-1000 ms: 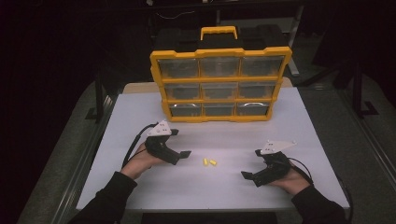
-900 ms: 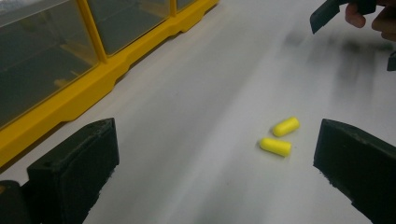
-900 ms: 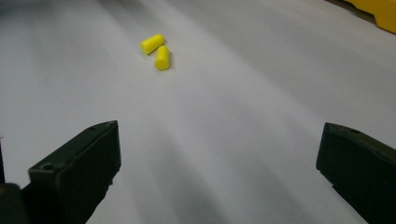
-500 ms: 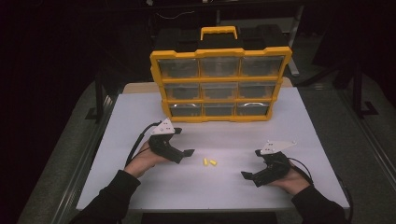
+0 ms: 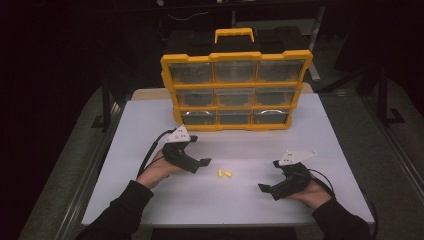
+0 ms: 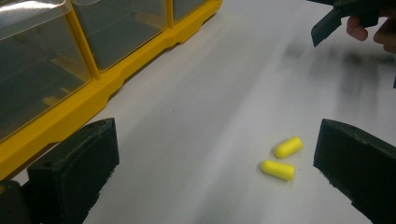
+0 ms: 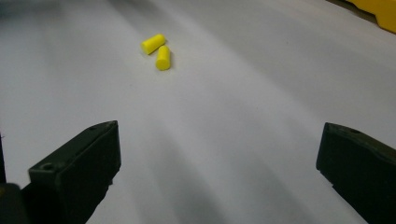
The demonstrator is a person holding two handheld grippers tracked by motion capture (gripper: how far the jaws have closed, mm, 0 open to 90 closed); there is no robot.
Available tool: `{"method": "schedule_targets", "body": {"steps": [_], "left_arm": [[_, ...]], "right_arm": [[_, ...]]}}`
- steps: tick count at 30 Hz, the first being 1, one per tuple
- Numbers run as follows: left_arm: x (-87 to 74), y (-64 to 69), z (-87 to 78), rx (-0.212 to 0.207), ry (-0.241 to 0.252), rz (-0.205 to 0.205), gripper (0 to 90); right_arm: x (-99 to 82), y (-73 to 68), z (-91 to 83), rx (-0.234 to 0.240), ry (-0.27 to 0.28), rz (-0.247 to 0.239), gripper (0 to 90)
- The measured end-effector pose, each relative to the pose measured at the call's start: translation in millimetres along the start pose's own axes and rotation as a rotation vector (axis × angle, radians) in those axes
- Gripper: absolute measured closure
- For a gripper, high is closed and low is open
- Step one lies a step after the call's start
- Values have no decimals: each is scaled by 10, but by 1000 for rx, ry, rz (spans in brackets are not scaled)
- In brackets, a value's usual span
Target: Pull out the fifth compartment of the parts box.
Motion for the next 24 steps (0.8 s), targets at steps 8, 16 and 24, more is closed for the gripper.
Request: {"method": "schedule_targets", "body": {"steps": [8, 16, 24], "left_arm": [[47, -9, 54, -3, 10, -3, 0], [81, -30, 119, -2, 13, -2, 0], [119, -48, 179, -5, 23, -5, 0]], "right_arm": [[1, 0, 1, 1, 0, 1, 0], [4, -2, 0, 3, 3, 0, 0], [7, -2, 2, 4, 4, -1, 0]]}}
Point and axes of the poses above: each handheld gripper's, and its own axes: z roughly forward along the jaws, x roughly out of its top, y roughly to its right, the point moved 7 cm from there along z, roughly forward along the jaws, and after that the axes turned 6 degrees about -x, right-handed, at the moved point
